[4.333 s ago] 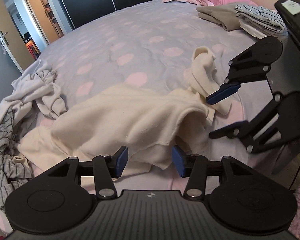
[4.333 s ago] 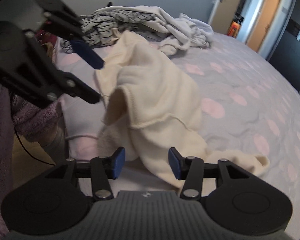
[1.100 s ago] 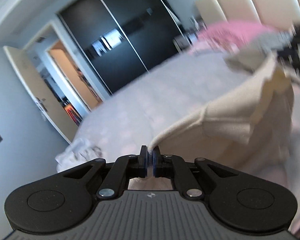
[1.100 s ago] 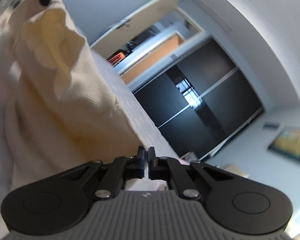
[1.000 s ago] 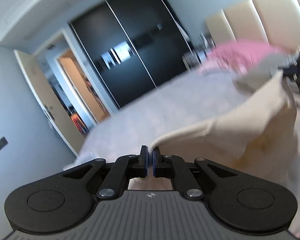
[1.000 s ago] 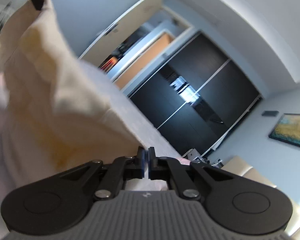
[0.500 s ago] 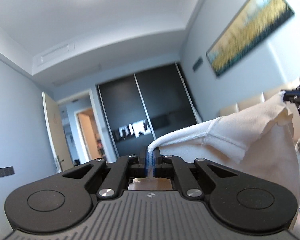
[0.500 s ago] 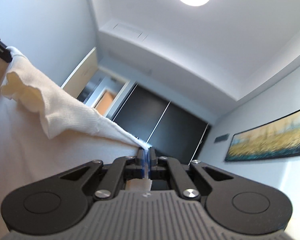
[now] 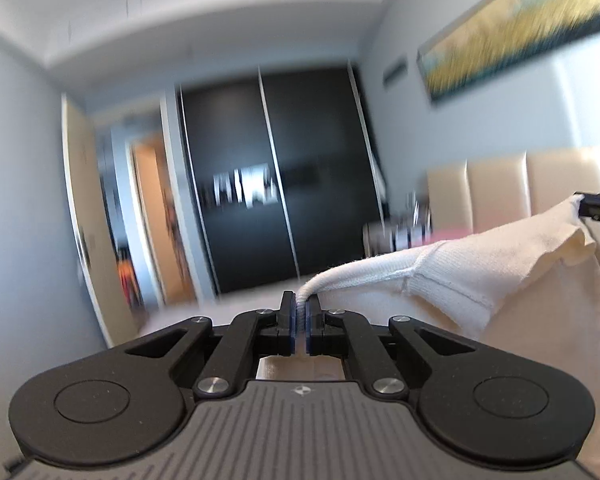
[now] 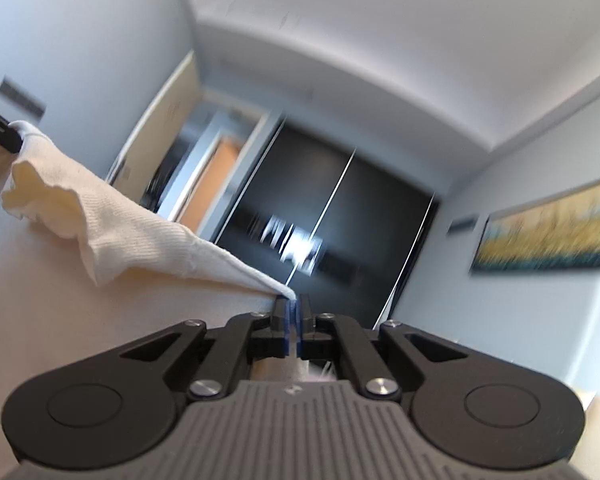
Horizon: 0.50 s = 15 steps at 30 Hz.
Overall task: Fold clothes
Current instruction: 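Hold the sweater up with both grippers and shake it out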
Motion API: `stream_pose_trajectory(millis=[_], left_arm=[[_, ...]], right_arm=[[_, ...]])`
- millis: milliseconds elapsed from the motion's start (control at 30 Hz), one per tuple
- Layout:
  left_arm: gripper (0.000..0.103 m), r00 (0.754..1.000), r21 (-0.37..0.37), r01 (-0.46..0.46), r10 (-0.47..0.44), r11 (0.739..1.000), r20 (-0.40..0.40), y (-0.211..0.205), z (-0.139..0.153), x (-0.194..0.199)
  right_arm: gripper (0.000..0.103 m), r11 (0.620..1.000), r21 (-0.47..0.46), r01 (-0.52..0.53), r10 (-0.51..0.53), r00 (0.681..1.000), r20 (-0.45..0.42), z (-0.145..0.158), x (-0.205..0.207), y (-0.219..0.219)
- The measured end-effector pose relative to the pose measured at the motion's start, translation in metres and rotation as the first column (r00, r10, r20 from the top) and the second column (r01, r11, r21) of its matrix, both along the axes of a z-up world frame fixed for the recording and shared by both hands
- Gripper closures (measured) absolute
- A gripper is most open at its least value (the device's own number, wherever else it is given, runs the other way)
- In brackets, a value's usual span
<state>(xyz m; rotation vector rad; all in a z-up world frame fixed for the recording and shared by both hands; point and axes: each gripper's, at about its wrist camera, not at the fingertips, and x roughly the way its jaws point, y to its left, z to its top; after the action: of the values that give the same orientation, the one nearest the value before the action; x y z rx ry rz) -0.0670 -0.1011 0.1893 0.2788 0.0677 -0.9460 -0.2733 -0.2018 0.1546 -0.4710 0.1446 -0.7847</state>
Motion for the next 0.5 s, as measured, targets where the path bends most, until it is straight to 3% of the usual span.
stream_pose_trajectory(millis=[133,267,367,500], left_arm=[[0.100,0.995,0.162,-0.031,0.045,0.986,-0.084,-0.056,-0.061,0.046],[0.100,0.987,0.248,-0.044,0.080,0.968,-0.136,-0.098,-0.108,0.086],[0.101,0.979,0.311,-0.050,0.108,0.949,-0.173,-0.129,-0.143,0.115],[0.100,0.960,0.383,-0.045,0.146,0.923,-0.239,-0.162,-0.181,0.151]], right_arm=[[0.101,0.990,0.141,0.024,-0.001,0.987,-0.162,-0.062,0.045,-0.052],[0.101,0.964,0.250,0.093,-0.017,0.957,-0.288,-0.129,0.094,-0.107],[0.101,0.939,0.307,0.152,-0.046,0.945,-0.325,-0.162,0.128,-0.146],[0.101,0.879,0.429,0.208,-0.053,0.937,-0.345,-0.201,0.163,-0.192]])
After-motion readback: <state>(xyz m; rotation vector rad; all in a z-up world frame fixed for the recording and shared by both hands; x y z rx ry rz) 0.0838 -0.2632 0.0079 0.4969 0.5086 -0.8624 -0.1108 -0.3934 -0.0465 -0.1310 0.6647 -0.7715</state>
